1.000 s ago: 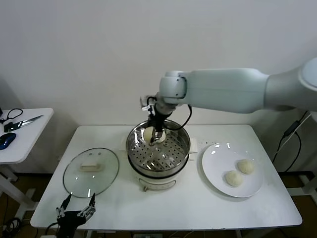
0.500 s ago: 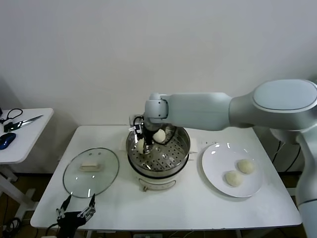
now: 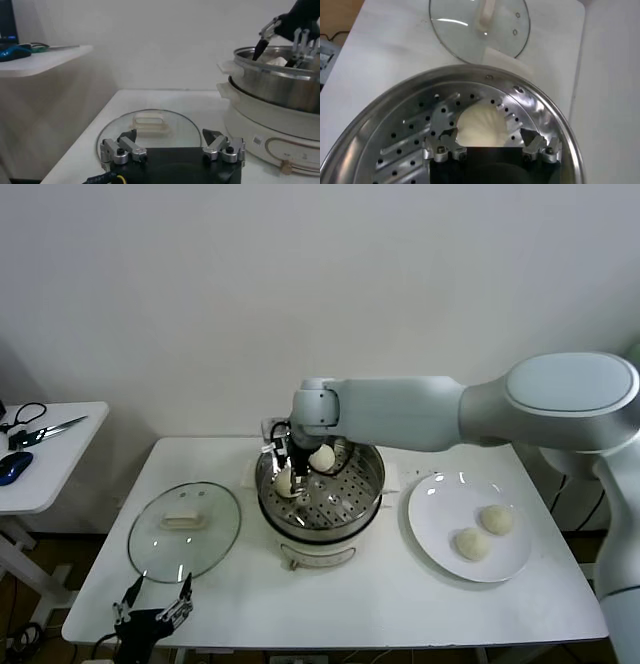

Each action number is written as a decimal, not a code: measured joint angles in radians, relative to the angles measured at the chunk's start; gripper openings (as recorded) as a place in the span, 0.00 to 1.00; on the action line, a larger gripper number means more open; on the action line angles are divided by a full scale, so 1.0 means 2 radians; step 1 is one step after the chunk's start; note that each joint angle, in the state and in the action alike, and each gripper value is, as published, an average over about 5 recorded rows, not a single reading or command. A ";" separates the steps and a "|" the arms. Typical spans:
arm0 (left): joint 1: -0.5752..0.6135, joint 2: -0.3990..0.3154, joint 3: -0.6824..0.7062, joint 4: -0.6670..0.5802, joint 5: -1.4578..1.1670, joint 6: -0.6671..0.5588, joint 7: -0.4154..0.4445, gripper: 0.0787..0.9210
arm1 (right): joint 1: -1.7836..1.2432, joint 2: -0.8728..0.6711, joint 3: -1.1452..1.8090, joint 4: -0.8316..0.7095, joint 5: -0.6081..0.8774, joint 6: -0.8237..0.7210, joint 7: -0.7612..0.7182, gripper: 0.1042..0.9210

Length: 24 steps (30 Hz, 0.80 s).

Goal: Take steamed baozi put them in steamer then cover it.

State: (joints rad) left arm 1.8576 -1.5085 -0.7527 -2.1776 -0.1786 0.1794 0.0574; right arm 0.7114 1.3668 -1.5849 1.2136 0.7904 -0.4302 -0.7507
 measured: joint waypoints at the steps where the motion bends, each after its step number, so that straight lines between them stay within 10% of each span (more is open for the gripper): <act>1: 0.000 0.000 0.000 -0.001 0.000 0.000 0.000 0.88 | 0.009 -0.009 -0.003 0.004 0.000 0.007 -0.009 0.88; 24: -0.010 0.002 0.007 0.003 0.002 0.004 0.001 0.88 | 0.069 -0.359 -0.099 0.127 -0.157 0.081 -0.109 0.88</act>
State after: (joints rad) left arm 1.8373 -1.5044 -0.7378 -2.1714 -0.1744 0.1867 0.0594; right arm 0.8493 0.6487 -1.7832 1.4684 0.4768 -0.2692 -0.9684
